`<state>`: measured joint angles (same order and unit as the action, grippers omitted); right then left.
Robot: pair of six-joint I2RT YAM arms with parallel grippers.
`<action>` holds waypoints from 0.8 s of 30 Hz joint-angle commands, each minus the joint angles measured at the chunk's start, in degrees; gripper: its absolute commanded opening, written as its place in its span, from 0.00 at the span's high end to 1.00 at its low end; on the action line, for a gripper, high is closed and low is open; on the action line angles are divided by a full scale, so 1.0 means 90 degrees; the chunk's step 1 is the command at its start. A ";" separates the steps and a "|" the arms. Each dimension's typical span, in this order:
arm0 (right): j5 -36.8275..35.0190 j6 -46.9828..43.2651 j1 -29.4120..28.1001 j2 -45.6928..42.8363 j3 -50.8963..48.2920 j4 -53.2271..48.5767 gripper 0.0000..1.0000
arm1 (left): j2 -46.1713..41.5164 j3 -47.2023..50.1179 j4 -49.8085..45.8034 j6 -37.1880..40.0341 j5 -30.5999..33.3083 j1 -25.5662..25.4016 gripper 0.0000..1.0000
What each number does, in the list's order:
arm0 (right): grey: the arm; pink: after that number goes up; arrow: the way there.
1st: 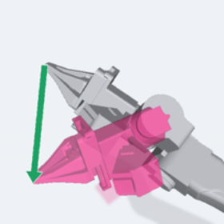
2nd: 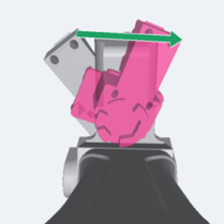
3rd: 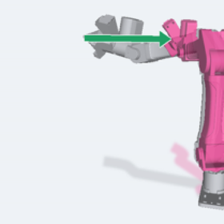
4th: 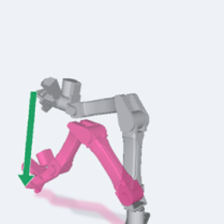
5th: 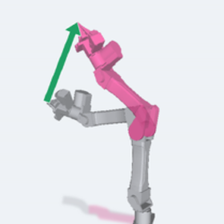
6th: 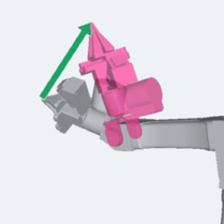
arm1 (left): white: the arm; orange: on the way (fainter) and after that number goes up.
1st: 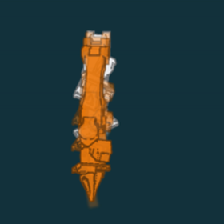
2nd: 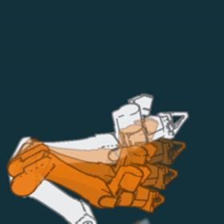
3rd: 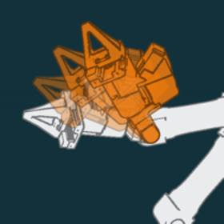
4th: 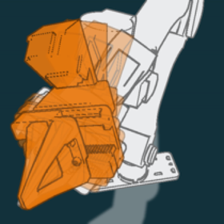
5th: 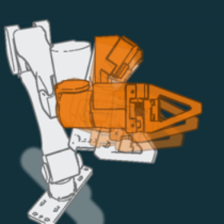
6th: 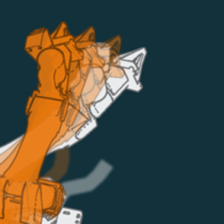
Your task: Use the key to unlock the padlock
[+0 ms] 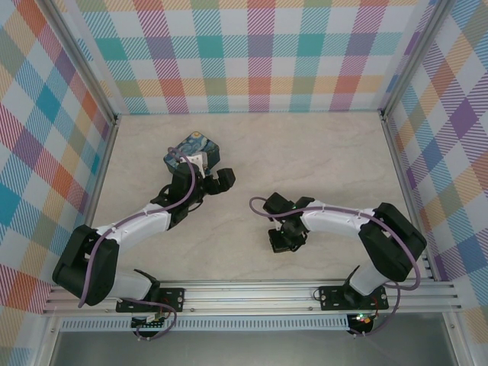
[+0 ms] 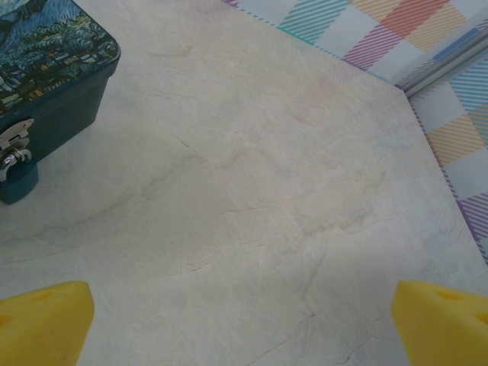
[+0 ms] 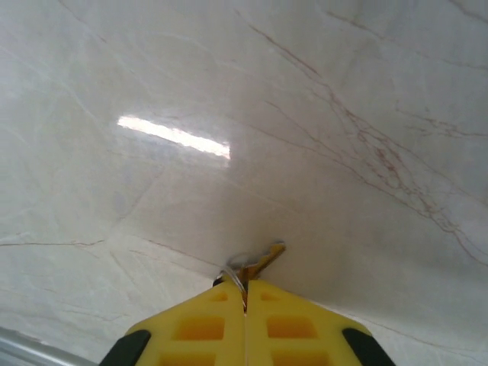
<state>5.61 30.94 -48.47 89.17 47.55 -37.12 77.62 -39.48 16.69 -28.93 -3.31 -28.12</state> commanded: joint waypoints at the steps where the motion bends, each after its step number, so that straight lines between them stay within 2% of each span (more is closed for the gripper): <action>1: -0.0203 -0.0084 -0.0054 -0.0029 0.0122 -0.0149 0.99 | -0.0169 -0.0017 0.0004 0.0045 0.0142 -0.0069 0.00; 7: -0.0761 -0.0633 0.0007 -0.0482 0.0343 -0.0275 1.00 | -0.0349 -0.0175 -0.0486 -0.0185 0.0207 -0.0059 0.00; 11: -0.1087 -0.1326 0.0157 -0.0818 0.0573 -0.0018 1.00 | -0.0487 -0.0347 -0.0964 -0.0782 0.0138 -0.0012 0.00; 18: -0.1018 -0.2789 0.0693 -0.1303 0.0744 0.1255 1.00 | -0.0603 -0.0416 -0.0849 -0.2453 -0.0545 0.0057 0.02; 24: -0.0635 -0.3943 0.1050 -0.1208 0.0983 0.2376 1.00 | -0.0286 -0.0791 -0.0769 -0.4048 -0.1403 0.0058 0.12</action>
<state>-2.50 3.36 -39.75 78.15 54.43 -23.11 73.93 -44.12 9.04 -55.75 -10.52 -27.99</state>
